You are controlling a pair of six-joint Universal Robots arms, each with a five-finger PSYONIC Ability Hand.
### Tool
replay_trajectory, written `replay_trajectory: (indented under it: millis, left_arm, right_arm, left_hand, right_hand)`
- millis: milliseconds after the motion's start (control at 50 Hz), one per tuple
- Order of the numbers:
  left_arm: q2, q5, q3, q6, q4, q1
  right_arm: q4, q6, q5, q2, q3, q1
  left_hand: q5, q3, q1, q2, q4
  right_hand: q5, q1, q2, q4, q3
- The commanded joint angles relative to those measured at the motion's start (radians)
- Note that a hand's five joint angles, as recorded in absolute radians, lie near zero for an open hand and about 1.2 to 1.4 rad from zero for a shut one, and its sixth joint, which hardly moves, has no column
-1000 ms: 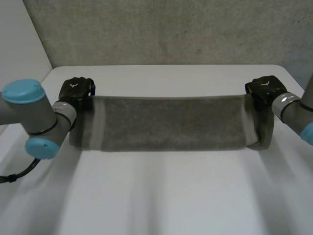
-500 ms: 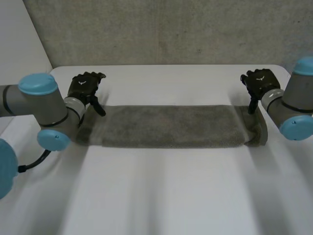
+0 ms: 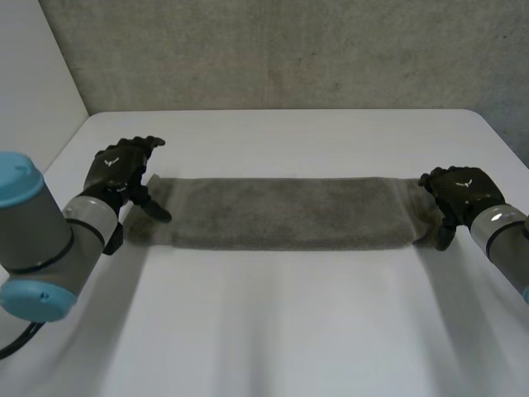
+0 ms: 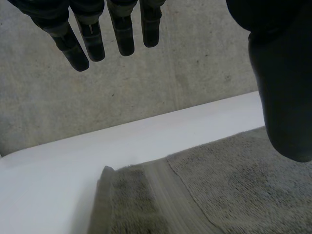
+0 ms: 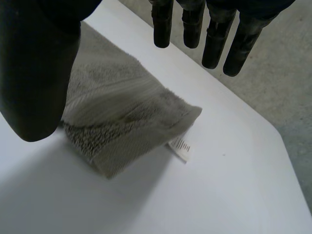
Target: Fold the towel.
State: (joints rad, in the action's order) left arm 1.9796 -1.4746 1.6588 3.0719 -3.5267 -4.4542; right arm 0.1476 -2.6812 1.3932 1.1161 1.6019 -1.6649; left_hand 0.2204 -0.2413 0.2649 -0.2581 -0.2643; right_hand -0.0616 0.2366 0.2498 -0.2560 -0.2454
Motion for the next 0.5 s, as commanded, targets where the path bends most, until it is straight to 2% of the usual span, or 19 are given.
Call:
replay_trajectory:
  millis: [20, 100, 260, 300, 320, 360, 500]
  left_arm:
    - [0.008, -0.026, 0.049, -0.005, -0.086, 0.012]
    - [0.010, -0.046, 0.065, -0.004, -0.101, 0.012]
    - [0.019, -0.047, 0.065, -0.002, -0.107, 0.010]
    - [0.019, -0.047, 0.065, -0.002, -0.107, 0.010]
    - [0.019, -0.047, 0.067, -0.002, -0.107, 0.010]
    - [0.019, -0.047, 0.067, -0.002, -0.107, 0.010]
    - [0.021, -0.047, 0.072, -0.001, -0.107, 0.012]
  right_arm:
    - [0.070, 0.000, -0.020, -0.108, -0.010, 0.016]
    - [0.078, 0.000, -0.022, -0.145, -0.039, 0.016]
    - [0.076, 0.004, -0.003, -0.216, -0.102, 0.019]
    - [0.076, 0.003, 0.001, -0.220, -0.111, 0.034]
    - [0.076, 0.003, 0.001, -0.220, -0.111, 0.034]
    - [0.078, 0.003, 0.009, -0.208, -0.105, 0.069]
    - [0.075, 0.006, 0.021, -0.167, -0.103, 0.118]
  left_hand:
    - [-0.211, 0.057, -0.081, 0.074, 0.080]
    - [-0.214, 0.060, -0.084, 0.077, 0.083]
    - [-0.214, 0.060, -0.084, 0.077, 0.083]
    - [-0.217, 0.063, -0.087, 0.080, 0.086]
    - [-0.217, 0.063, -0.087, 0.080, 0.086]
    - [-0.217, 0.063, -0.087, 0.080, 0.086]
    - [-0.217, 0.063, -0.087, 0.080, 0.086]
  right_hand:
    - [-0.054, 0.054, 0.040, -0.034, -0.045]
    - [-0.104, 0.104, 0.091, -0.084, -0.095]
    - [-0.433, 0.433, 0.419, -0.413, -0.424]
    - [-0.854, 0.853, 0.840, -0.834, -0.844]
    - [-0.856, 0.855, 0.842, -0.836, -0.847]
    - [-1.159, 1.158, 1.145, -1.139, -1.150]
    - [-1.160, 1.160, 1.147, -1.140, -1.151]
